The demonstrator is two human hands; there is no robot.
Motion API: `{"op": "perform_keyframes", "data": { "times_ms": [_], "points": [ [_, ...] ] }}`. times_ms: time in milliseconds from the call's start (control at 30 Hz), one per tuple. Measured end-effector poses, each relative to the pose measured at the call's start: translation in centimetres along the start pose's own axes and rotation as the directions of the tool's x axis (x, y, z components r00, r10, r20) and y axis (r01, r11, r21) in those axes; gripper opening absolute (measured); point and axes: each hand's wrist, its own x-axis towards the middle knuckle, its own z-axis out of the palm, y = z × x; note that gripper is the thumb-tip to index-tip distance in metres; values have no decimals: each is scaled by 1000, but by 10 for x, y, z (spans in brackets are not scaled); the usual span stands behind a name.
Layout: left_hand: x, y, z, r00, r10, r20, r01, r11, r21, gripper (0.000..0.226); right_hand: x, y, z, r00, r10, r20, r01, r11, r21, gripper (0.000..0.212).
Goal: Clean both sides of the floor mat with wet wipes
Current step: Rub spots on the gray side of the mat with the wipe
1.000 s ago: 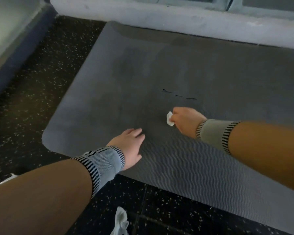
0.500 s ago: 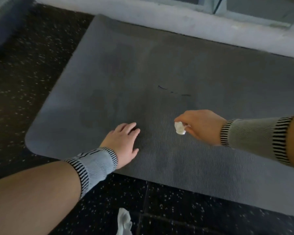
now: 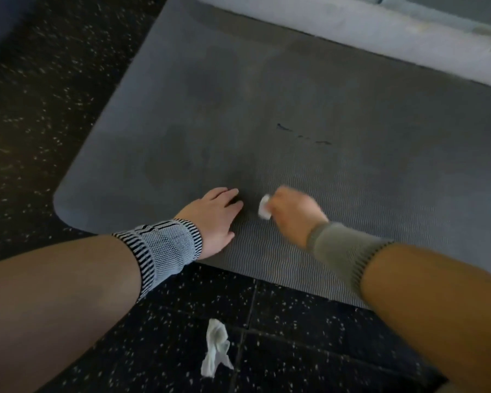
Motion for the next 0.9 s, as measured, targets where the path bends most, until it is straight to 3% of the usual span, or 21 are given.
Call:
{"op": "perform_keyframes", "data": {
  "times_ms": [67, 100, 200, 267, 333, 433, 467, 600, 667, 800, 900],
  "points": [
    [-10, 1, 3, 1000, 22, -5, -22, 999, 34, 65, 9, -5, 2, 979, 170, -114, -162, 984, 80, 24],
    [-17, 2, 6, 999, 32, -3, -32, 998, 45, 64, 2, -16, 10, 985, 131, -110, -123, 989, 80, 24],
    [-35, 3, 12, 998, 62, -11, -62, 998, 28, 58, -47, -58, 30, 981, -186, 53, 176, 973, 152, 25],
    [-41, 6, 14, 997, 78, -9, -78, 997, 3, 56, -42, -49, 27, 964, -245, 107, 229, 963, 141, 26],
    [-41, 10, 17, 994, 107, -6, -107, 994, 7, 57, -14, -33, 17, 990, -138, 41, 134, 987, 92, 25],
    [-41, 13, 17, 993, 118, 22, -119, 992, 36, 59, -2, -34, 19, 983, 131, -132, -101, 972, 210, 20],
    [-41, 13, 16, 993, 116, 24, -117, 993, 29, 58, -14, -44, 26, 985, 107, -132, -77, 974, 211, 18],
    [-42, 15, 13, 992, 122, 35, -124, 992, 34, 57, -68, -72, 42, 976, -214, 42, 200, 954, 224, 25],
    [-41, 15, 13, 992, 122, 38, -124, 992, 39, 58, -52, -52, 34, 978, -207, 34, 198, 965, 171, 26],
    [-43, 14, 14, 981, 186, 62, -190, 980, 65, 57, -37, -30, 31, 993, 63, -101, -43, 981, 190, 22],
    [-48, 19, 16, 969, 238, 72, -243, 968, 63, 56, -78, -55, 38, 993, -114, 6, 111, 975, 193, 24]
  ]
}}
